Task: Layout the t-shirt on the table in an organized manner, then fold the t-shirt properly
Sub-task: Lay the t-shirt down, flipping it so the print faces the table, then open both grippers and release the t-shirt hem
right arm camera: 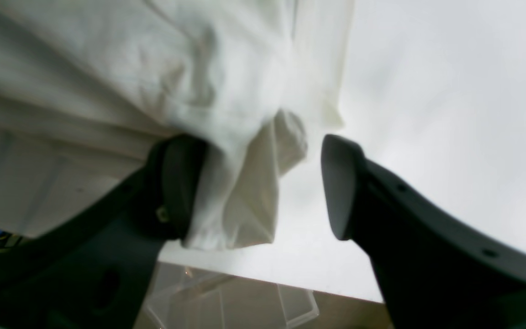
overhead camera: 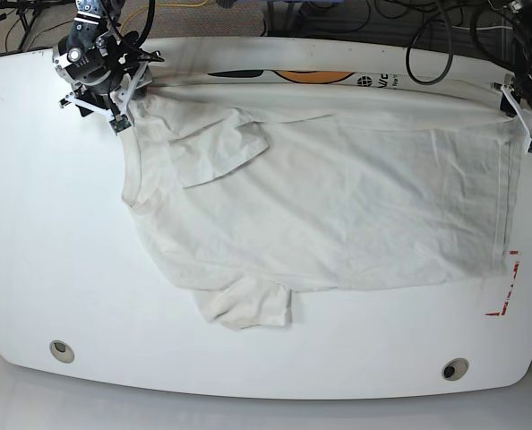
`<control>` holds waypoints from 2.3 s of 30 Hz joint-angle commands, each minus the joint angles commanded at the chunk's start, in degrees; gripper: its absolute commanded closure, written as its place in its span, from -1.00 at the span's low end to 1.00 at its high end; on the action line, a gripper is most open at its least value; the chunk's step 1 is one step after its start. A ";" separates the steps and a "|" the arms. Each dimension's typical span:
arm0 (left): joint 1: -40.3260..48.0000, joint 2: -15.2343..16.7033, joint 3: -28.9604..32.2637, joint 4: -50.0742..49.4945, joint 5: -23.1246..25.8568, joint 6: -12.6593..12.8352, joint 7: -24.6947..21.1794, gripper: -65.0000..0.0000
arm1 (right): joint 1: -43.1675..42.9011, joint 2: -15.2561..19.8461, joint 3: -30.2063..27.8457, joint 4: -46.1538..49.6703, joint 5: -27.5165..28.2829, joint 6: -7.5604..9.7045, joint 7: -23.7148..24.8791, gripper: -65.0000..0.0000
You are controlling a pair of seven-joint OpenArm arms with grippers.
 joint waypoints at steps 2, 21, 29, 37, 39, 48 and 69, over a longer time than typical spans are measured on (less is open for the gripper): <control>-0.44 -0.62 -0.18 0.09 -0.18 0.00 0.00 -0.19 | 0.00 0.00 0.00 0.18 0.00 0.00 0.00 -0.15; -9.14 -2.37 -7.03 4.40 -15.56 0.00 11.25 -0.19 | 0.44 0.00 0.00 0.26 0.18 0.00 0.00 -0.15; -5.71 -6.51 -1.05 4.40 -19.87 0.00 11.34 -0.19 | 0.88 -0.09 0.18 0.26 0.18 0.00 0.00 -0.14; -2.20 -7.47 0.88 3.25 -30.07 0.00 17.76 -0.19 | 1.23 -0.09 0.18 0.26 0.18 0.00 0.00 -0.14; -2.37 -8.18 0.88 2.73 -32.35 0.00 18.99 -0.19 | 1.23 -0.09 0.18 0.26 0.18 0.00 0.00 -0.14; -9.67 -5.36 -2.29 1.85 -29.63 0.00 19.16 -0.19 | 2.55 -1.41 0.26 0.09 -0.18 0.00 0.09 -0.14; -22.77 3.96 -0.26 -2.11 -5.45 0.00 11.25 -0.19 | 3.52 -1.32 7.56 0.26 0.00 0.00 -0.62 -0.16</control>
